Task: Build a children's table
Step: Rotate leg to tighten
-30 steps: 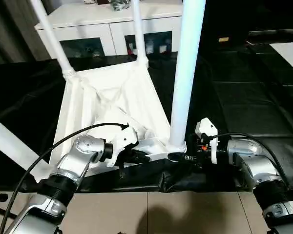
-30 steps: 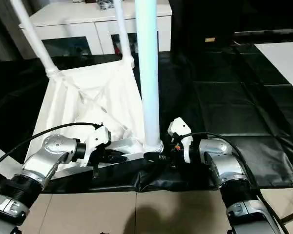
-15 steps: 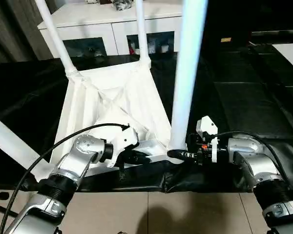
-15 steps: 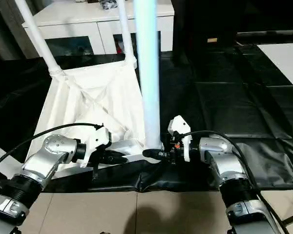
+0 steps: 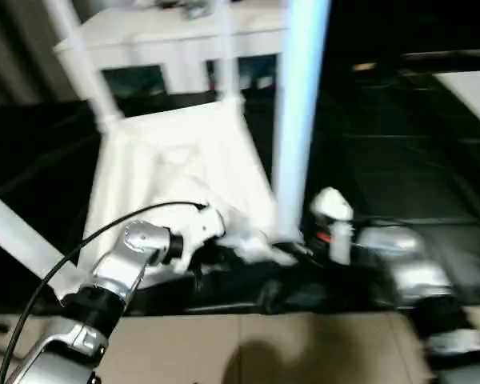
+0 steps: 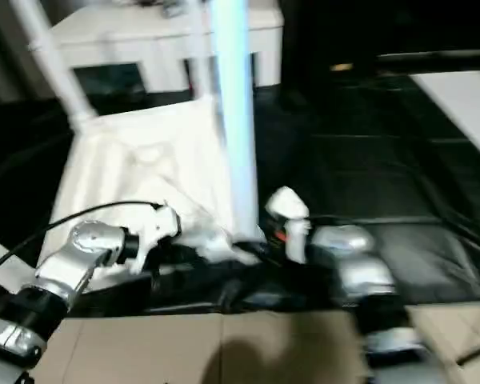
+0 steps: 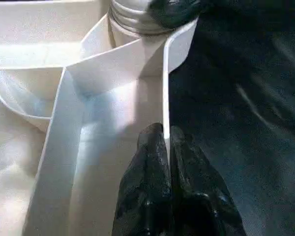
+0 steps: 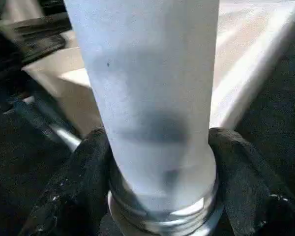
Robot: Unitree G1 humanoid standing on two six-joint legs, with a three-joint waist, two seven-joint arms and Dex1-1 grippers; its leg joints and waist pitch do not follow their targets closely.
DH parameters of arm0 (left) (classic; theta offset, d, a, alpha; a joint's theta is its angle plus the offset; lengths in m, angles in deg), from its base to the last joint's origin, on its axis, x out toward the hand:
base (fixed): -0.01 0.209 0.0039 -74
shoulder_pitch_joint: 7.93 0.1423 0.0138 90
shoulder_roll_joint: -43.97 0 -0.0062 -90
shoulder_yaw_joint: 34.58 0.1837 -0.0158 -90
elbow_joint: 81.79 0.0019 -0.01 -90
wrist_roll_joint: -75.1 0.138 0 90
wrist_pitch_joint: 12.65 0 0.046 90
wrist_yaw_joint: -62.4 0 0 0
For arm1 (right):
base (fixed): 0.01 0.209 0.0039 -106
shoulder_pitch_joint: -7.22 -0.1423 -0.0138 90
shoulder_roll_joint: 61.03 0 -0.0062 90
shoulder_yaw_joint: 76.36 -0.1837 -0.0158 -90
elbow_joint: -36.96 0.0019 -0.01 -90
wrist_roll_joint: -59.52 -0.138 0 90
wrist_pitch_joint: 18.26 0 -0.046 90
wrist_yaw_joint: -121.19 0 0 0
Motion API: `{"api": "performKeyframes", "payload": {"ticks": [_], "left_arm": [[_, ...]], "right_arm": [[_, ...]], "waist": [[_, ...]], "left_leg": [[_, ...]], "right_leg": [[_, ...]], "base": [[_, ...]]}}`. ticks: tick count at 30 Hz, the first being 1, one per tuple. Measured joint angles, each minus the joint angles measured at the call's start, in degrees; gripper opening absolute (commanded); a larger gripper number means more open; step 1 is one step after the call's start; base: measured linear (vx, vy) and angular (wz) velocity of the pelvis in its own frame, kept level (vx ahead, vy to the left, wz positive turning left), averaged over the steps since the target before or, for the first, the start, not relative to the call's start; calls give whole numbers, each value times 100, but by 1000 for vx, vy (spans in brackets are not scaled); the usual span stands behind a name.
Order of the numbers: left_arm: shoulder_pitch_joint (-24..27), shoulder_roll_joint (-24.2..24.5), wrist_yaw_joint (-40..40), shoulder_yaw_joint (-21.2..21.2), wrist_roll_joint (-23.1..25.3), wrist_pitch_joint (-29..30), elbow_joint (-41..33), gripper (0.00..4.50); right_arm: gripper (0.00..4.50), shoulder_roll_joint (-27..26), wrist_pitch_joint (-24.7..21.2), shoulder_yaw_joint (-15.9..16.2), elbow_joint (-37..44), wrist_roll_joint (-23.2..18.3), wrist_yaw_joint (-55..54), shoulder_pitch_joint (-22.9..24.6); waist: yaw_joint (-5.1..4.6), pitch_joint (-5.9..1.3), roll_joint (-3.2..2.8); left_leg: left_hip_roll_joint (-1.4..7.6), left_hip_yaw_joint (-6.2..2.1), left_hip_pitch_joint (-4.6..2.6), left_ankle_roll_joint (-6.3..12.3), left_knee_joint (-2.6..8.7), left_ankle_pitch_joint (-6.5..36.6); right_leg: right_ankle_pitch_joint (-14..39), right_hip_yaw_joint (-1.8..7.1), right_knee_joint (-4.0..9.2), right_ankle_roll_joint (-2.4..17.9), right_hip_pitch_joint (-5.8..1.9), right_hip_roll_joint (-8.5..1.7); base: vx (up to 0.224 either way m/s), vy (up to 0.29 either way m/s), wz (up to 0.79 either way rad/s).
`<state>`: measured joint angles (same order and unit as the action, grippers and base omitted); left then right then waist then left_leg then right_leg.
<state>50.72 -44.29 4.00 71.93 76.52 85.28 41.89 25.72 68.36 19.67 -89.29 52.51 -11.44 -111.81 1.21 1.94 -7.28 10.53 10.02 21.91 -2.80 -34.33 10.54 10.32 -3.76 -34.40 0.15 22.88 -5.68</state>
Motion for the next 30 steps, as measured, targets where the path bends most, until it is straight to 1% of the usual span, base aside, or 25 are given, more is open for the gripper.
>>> {"api": "performKeyframes", "payload": {"ticks": [2,3,5,7,9,10,11,13,15,16,17,19,21,22,24,27,29,30], "left_arm": [[-157,-250,443,-104,44,127,213,0],[-413,-537,921,-201,92,333,530,0],[-756,-936,1577,-220,125,574,912,0],[-850,-1121,1887,-243,116,606,1057,0],[-1088,-1310,2243,-281,121,597,1407,0],[-1164,-1355,2332,-282,124,582,1510,0],[-1219,-1393,2417,-283,125,534,1614,0],[-1231,-1398,2422,-283,126,449,1655,0],[-1255,-1383,2497,-330,170,408,1686,0],[-1297,-1356,2551,-370,197,402,1743,0],[-1320,-1291,2594,-383,250,385,1763,0],[-1320,-1207,2630,-391,283,330,1765,0],[-1304,-1139,2538,-369,280,228,1743,0],[-1260,-1074,2406,-345,279,180,1670,0],[-1019,-782,1838,-247,240,20,1358,0],[-736,-478,1087,-221,117,-232,1077,0],[-507,-259,541,-186,11,-340,811,0],[-445,-200,326,-137,-35,-368,729,0]], "right_arm": [[265,-311,-130,-181,-53,81,-801,-50],[265,-657,-217,-384,-219,201,-1723,-195],[265,-871,-288,-470,-529,424,-2830,-516],[265,-899,-236,-486,-715,512,-3231,-643],[265,-1021,-142,-568,-1188,541,-3754,-974],[265,-1041,-119,-583,-1314,535,-3880,-1066],[300,-1072,-76,-615,-1450,535,-3990,-1151],[335,-1076,-4,-630,-1465,540,-3991,-1152],[337,-1118,58,-633,-1458,571,-3901,-1139],[347,-1167,98,-633,-1458,573,-3872,-1139],[376,-1194,165,-609,-1429,586,-3782,-1130],[380,-1219,265,-533,-1373,625,-3569,-1110],[393,-1160,392,-444,-1274,637,-3298,-1096],[393,-1016,408,-364,-1095,603,-3022,-1042],[393,-474,409,-90,-456,420,-1859,-674],[393,39,405,72,32,232,-669,-299],[393,418,389,127,287,83,66,-113],[393,515,381,133,367,35,292,-52]], "waist": [[-35,5,11],[-63,7,12],[-102,15,5],[-106,15,4],[-118,15,-6],[-115,16,-8],[-116,16,-10],[-109,16,-8],[-126,19,-2],[-153,20,0],[-183,21,1],[-227,24,7],[-223,24,7],[-214,23,8],[-145,20,12],[-35,19,10],[64,19,9],[92,18,10]], "left_leg": [[-1,-2,0,-3,2,-2],[-3,-4,1,-11,0,-7],[-19,-5,7,-12,5,-8],[-24,-6,11,-11,8,-9],[-36,-6,16,-9,8,-9],[-43,-6,17,-8,10,-9],[-48,-6,19,-7,11,-9],[-51,-6,24,-6,12,-10],[-51,-6,26,-4,11,-11],[-50,-11,32,-3,9,-12],[-50,-14,44,-1,8,-13],[-50,-24,56,11,3,-20],[-46,-28,50,31,4,-28],[-46,-29,59,38,4,-25],[-45,-28,63,66,-1,-7],[-38,-27,65,71,-5,-4],[-36,-25,64,70,-12,-4],[-36,-23,61,70,-17,-4]], "right_leg": [[5,1,0,-9,2,2],[7,2,0,-12,3,3],[10,8,15,-18,6,-5],[11,8,33,-19,1,-8],[8,8,35,-18,5,-22],[5,5,35,-16,5,-31],[-2,2,34,-13,5,-40],[-23,-8,33,-2,5,-52],[-45,-14,32,12,8,-54],[-50,-19,33,13,13,-54],[-52,-22,34,13,20,-55],[-54,-32,34,10,24,-55],[-49,-43,41,2,34,-55],[-46,-45,43,-1,41,-55],[-30,-51,44,-14,41,-57],[-21,-59,36,-23,44,-57],[-21,-56,30,-22,44,-58],[-21,-54,25,-22,42,-60]], "base": [[0,0,0],[0,0,0],[-52,8,0],[0,0,0],[0,0,0],[0,0,0],[0,0,0],[0,0,0],[0,0,0],[0,0,0],[0,0,0],[0,0,0],[29,-1,0],[59,1,1],[30,0,1],[0,0,0],[0,0,0],[0,0,0]]}}
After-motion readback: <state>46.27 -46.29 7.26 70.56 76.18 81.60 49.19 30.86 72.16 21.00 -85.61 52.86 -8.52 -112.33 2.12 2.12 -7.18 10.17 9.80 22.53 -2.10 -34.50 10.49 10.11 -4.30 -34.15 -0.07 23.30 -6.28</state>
